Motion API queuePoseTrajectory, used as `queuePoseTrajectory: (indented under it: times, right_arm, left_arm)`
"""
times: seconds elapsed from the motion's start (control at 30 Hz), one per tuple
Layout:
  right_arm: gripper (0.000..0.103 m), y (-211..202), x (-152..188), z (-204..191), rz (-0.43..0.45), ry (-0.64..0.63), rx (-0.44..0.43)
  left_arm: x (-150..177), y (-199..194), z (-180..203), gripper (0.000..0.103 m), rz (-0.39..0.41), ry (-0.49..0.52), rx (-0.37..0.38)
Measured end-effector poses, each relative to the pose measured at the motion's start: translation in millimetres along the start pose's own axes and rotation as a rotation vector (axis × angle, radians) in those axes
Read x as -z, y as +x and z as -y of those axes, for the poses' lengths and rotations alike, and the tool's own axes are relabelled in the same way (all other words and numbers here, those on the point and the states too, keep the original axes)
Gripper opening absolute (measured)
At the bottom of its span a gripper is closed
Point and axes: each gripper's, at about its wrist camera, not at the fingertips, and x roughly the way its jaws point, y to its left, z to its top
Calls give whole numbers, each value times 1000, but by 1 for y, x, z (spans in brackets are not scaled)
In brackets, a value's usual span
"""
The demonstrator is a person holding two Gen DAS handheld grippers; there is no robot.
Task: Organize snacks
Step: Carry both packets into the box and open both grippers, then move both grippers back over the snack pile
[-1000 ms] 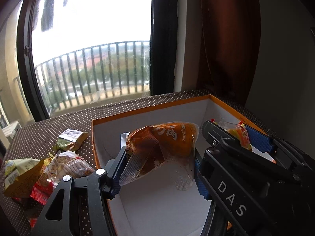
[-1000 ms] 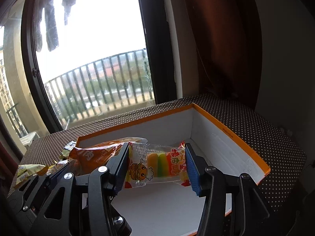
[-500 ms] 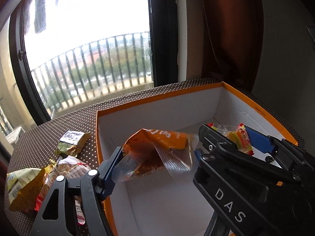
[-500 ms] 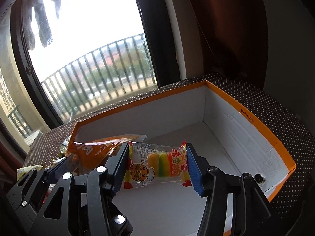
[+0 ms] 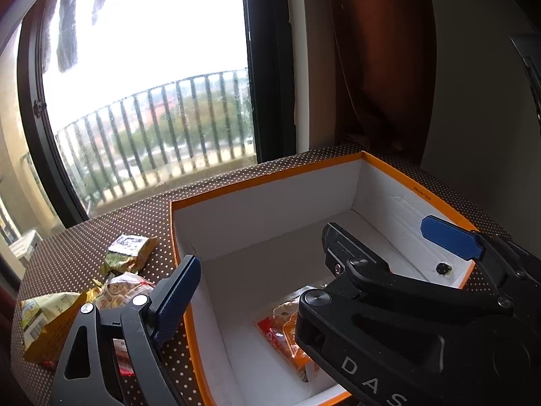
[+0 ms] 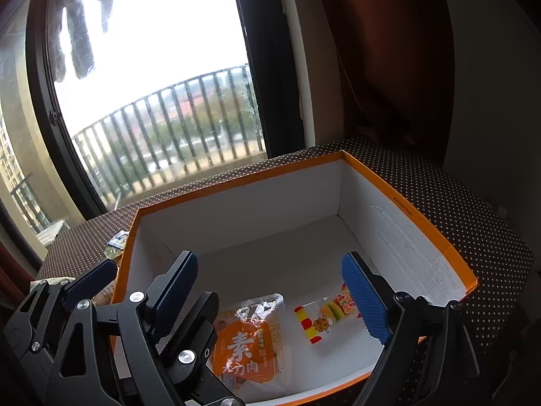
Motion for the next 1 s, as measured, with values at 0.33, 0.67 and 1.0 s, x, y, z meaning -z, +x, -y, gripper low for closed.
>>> queuePoseTrajectory:
  times: [0.33,0.67,1.0]
  right_arm:
    - [89,-33,4,-18,49,-42,-20]
    - [89,-62,11,-45,91,-87,-42]
    - [89,-78,21,-81,118,-131,-78]
  left_arm:
    - [9,-38,-12,88,62,-30,-9]
    - [20,-72,-33,89,111,-64,-35]
    - [35,-97,-64,89,147,-102,-75]
